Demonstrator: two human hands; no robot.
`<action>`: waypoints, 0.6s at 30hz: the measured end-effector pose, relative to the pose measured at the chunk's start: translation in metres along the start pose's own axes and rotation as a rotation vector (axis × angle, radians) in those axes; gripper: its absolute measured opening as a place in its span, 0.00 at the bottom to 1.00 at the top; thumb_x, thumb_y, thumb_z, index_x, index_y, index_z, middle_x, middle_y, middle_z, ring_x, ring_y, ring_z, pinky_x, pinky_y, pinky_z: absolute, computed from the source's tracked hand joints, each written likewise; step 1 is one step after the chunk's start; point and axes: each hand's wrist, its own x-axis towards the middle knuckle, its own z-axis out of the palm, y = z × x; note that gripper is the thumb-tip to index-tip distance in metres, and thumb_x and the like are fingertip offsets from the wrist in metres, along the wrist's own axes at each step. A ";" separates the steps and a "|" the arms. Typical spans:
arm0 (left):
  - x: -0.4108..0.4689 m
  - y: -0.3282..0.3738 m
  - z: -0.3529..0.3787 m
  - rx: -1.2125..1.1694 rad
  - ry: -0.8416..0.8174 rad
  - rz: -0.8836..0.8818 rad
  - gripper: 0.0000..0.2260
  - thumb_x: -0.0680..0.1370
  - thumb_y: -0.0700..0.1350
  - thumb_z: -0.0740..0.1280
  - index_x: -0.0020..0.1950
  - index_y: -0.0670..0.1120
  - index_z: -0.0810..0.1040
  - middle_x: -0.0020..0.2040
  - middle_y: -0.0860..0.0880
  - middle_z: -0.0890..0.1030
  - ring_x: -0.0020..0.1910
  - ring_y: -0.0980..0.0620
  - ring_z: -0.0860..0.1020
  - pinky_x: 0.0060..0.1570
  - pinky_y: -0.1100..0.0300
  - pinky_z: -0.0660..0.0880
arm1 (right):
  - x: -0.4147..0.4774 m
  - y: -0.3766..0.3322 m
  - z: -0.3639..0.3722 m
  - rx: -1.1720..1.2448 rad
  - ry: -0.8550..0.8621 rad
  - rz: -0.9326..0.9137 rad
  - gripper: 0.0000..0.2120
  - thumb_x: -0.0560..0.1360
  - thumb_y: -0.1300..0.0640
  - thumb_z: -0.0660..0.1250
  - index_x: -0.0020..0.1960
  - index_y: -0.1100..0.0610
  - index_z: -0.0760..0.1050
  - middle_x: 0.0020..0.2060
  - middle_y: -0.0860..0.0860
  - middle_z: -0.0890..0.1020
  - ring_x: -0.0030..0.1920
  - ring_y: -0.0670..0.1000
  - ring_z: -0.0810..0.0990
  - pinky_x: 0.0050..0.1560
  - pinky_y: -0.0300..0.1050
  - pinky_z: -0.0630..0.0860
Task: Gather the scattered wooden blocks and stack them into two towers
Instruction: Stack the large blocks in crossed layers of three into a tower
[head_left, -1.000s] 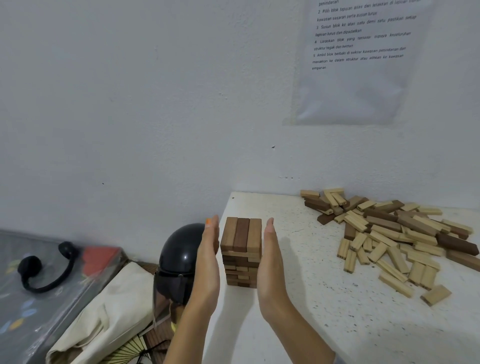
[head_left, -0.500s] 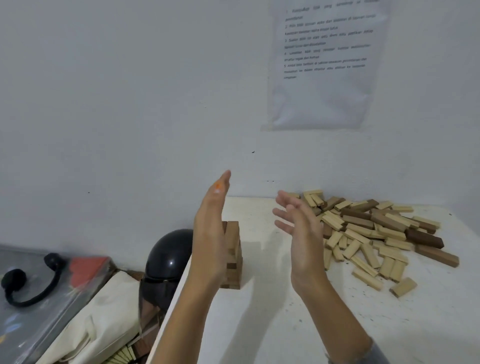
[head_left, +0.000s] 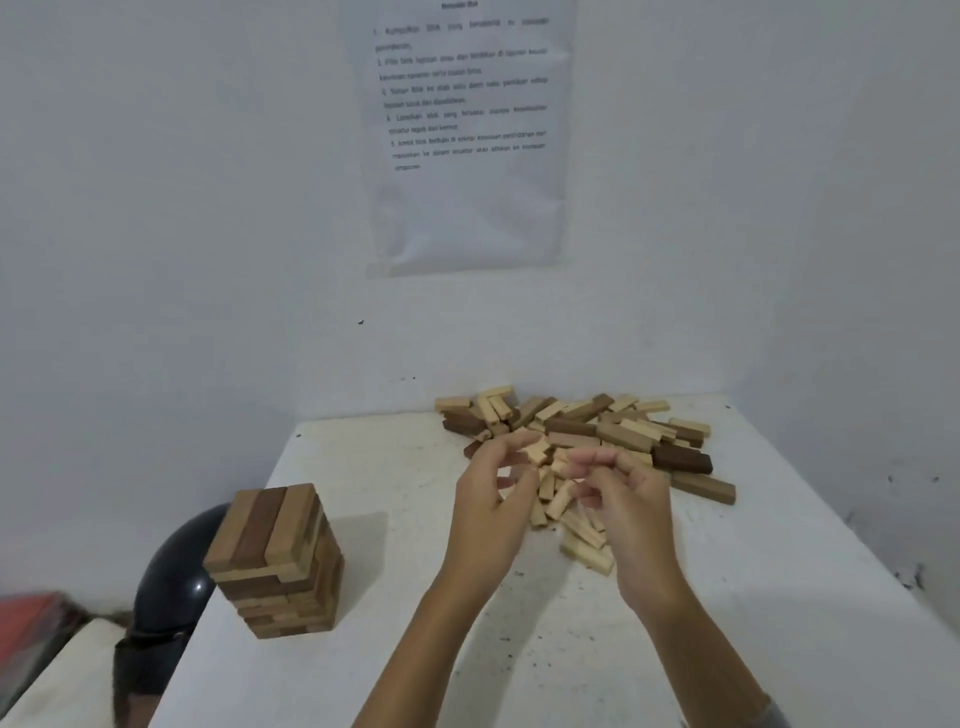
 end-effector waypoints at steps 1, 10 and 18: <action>0.003 -0.006 0.008 0.013 -0.021 -0.008 0.12 0.79 0.38 0.64 0.59 0.51 0.78 0.56 0.57 0.79 0.54 0.64 0.76 0.51 0.72 0.72 | 0.006 0.002 -0.009 -0.022 0.018 0.010 0.14 0.77 0.70 0.58 0.45 0.59 0.80 0.37 0.55 0.83 0.36 0.47 0.78 0.36 0.33 0.75; 0.037 -0.042 0.059 0.212 -0.164 0.013 0.10 0.79 0.37 0.63 0.58 0.47 0.78 0.53 0.56 0.78 0.53 0.66 0.74 0.51 0.75 0.68 | 0.055 0.026 -0.055 -0.202 0.102 0.030 0.17 0.76 0.71 0.58 0.41 0.55 0.82 0.40 0.54 0.84 0.41 0.51 0.80 0.47 0.43 0.77; 0.089 -0.065 0.079 0.485 -0.233 0.194 0.14 0.80 0.35 0.59 0.62 0.45 0.78 0.58 0.50 0.80 0.58 0.55 0.76 0.58 0.60 0.74 | 0.104 0.023 -0.058 -0.433 0.013 -0.190 0.11 0.76 0.66 0.67 0.44 0.51 0.83 0.43 0.43 0.83 0.47 0.38 0.79 0.45 0.23 0.72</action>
